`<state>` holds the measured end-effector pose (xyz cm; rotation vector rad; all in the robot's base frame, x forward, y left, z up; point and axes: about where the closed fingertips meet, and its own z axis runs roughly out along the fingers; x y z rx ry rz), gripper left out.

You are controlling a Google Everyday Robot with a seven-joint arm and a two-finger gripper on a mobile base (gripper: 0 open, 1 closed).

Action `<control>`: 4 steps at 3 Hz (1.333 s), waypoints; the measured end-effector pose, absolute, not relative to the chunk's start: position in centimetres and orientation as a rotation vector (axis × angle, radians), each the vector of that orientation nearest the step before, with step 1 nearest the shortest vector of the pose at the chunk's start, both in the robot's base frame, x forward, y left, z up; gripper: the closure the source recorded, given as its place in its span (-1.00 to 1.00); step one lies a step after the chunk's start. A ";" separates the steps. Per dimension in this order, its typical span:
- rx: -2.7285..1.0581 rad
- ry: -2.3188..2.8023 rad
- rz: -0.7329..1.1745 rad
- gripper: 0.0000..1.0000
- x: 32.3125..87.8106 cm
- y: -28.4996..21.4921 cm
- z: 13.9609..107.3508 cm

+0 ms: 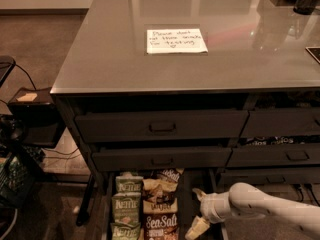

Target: Pick brown chip bag from bottom drawer and place on counter

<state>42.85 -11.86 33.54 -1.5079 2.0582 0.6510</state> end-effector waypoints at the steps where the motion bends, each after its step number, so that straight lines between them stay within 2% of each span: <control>1: -1.477 2.004 0.720 -1.00 44.5 -10.4 30.8; 4: -1.506 1.906 0.792 -1.00 46.5 -6.7 25.7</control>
Offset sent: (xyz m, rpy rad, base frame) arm 0.0450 0.0473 -0.0675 0.1850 -0.0095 0.0443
